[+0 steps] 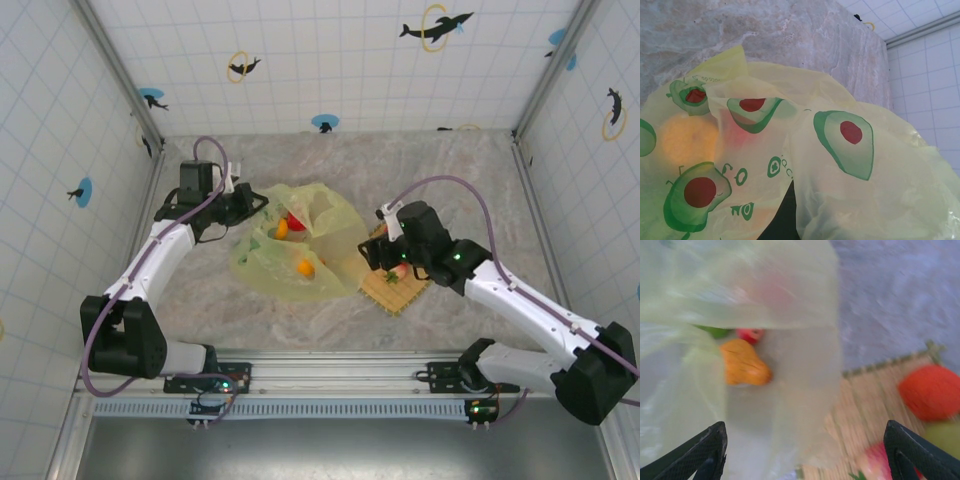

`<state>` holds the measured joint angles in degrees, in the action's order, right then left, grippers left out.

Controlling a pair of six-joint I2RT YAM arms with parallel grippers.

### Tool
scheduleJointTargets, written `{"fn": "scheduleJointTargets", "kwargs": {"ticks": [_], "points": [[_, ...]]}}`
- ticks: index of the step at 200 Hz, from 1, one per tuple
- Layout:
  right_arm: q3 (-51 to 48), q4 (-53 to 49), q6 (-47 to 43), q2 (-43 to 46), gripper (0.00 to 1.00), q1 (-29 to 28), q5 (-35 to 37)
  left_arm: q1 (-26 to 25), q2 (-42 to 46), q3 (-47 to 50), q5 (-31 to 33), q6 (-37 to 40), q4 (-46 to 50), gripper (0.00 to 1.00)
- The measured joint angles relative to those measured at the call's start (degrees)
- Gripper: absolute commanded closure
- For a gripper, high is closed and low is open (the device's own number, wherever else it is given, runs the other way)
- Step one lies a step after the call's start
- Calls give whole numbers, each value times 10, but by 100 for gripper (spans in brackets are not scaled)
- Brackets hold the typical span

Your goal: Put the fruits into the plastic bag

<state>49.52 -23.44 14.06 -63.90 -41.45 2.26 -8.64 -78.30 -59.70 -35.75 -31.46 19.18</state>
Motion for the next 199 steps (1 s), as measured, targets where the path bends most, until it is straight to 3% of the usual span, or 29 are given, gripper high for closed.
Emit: {"fn": "scheduleJointTargets", "kwargs": {"ticks": [27, 58, 125, 199], "points": [[-26, -30, 64, -1, 14, 0, 75, 0, 0, 0, 1, 0, 0, 100], [-66, -33, 144, -11, 14, 5, 112, 0, 0, 0, 2, 0, 0, 100], [-116, 13, 260, -70, 15, 21, 105, 0, 0, 0, 2, 0, 0, 100], [-116, 59, 288, -131, 20, 26, 99, 0, 0, 0, 2, 0, 0, 100]]}}
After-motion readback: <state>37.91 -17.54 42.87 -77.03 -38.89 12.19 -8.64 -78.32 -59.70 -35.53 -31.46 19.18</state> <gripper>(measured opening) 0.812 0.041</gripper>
